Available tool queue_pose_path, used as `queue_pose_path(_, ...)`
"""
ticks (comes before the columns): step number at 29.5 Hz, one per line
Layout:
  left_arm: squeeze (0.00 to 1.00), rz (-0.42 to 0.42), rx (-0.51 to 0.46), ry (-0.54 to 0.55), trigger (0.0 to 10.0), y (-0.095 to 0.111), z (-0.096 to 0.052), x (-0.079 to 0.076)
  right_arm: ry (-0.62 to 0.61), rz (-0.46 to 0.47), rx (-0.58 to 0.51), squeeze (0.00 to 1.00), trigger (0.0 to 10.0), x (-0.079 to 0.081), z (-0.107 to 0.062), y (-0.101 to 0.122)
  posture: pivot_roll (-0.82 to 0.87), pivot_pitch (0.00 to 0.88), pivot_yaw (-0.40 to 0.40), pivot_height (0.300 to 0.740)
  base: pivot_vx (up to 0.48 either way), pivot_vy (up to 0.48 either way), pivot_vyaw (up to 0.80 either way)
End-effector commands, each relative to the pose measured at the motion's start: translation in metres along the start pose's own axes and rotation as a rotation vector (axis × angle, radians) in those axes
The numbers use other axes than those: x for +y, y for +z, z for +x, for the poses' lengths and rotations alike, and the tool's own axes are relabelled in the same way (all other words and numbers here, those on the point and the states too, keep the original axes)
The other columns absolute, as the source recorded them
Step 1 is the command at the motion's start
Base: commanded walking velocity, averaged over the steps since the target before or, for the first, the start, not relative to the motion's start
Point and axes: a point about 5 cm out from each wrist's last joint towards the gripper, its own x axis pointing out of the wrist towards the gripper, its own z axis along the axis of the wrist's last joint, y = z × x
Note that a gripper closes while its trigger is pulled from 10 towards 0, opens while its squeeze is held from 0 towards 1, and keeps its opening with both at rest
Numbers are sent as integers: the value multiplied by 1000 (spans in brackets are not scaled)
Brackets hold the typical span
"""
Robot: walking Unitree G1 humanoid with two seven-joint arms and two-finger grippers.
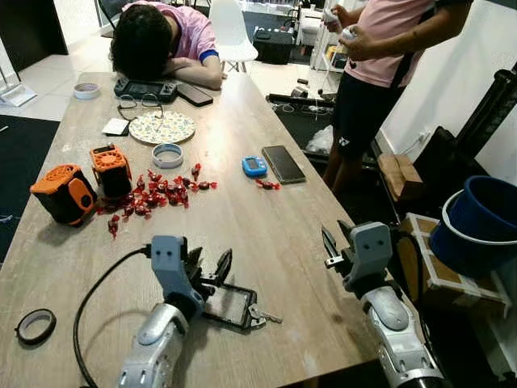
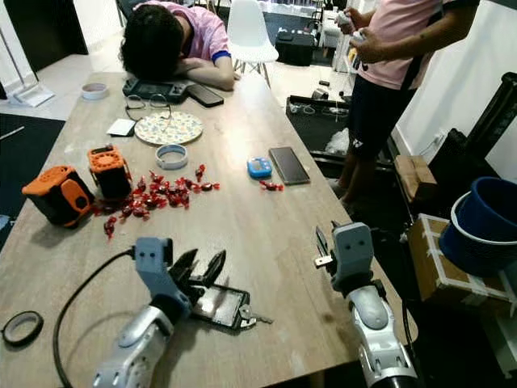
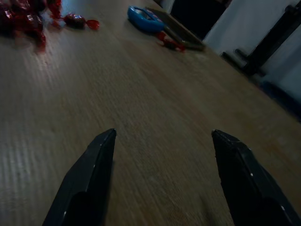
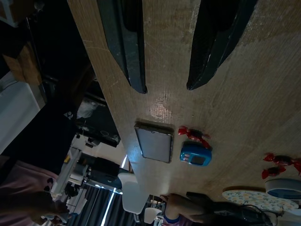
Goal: Hang keys on a hook
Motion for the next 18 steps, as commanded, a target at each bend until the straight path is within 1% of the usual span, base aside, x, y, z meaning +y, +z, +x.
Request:
queue_pose_path(1,0,64,0,5,10000,-2,2,-3,-10,-11,14,0,10000,-5,-4,-4,62,124,-85,740,0,0,0)
queue_pose_path(2,0,211,-7,-23,10000,-1,2,-7,-12,-12,15,0,10000,-5,-4,-4,58,124,-86,740,0,0,0)
queue_pose_path(3,0,211,-7,-23,10000,-1,2,-7,-12,-12,15,0,10000,-5,-4,-4,58,124,-86,740,0,0,0)
queue_pose_path(4,0,317,-18,-70,10000,1,2,-12,-13,-13,16,0,10000,-6,-5,-4,59,125,-85,740,0,0,0)
queue_pose_path(5,0,414,-25,-140,10000,4,4,-19,-14,-14,17,0,10000,-6,-5,-5,62,124,-84,740,0,0,0)
queue_pose_path(7,0,414,-25,-140,10000,4,4,-19,-14,-14,17,0,10000,-6,-5,-5,62,124,-84,740,0,0,0)
queue_pose_path(8,0,475,-28,-205,10000,5,5,-26,-14,-14,17,0,10000,-6,-5,-5,62,124,-84,740,0,0,0)
queue_pose_path(9,0,475,-28,-205,10000,5,5,-26,-14,-14,17,0,10000,-6,-5,-5,62,124,-84,740,0,0,0)
queue_pose_path(10,0,518,-24,-264,10000,4,7,-32,-14,-13,16,0,10000,-6,-4,-4,65,122,-82,740,0,0,0)
queue_pose_path(12,0,563,-12,-328,10000,0,8,-39,-14,-12,14,0,10000,-5,-3,-4,61,117,-76,740,0,0,0)
queue_pose_path(14,0,591,7,-357,10000,-6,8,-41,-16,-11,13,0,10000,-4,-3,-4,58,116,-73,740,0,0,0)
queue_pose_path(15,0,591,7,-357,10000,-6,8,-41,-16,-11,13,0,10000,-4,-3,-4,58,116,-73,740,0,0,0)
queue_pose_path(18,0,641,63,-378,10000,-25,5,-40,-22,-13,13,0,10000,-6,-5,-5,53,113,-68,740,0,0,0)
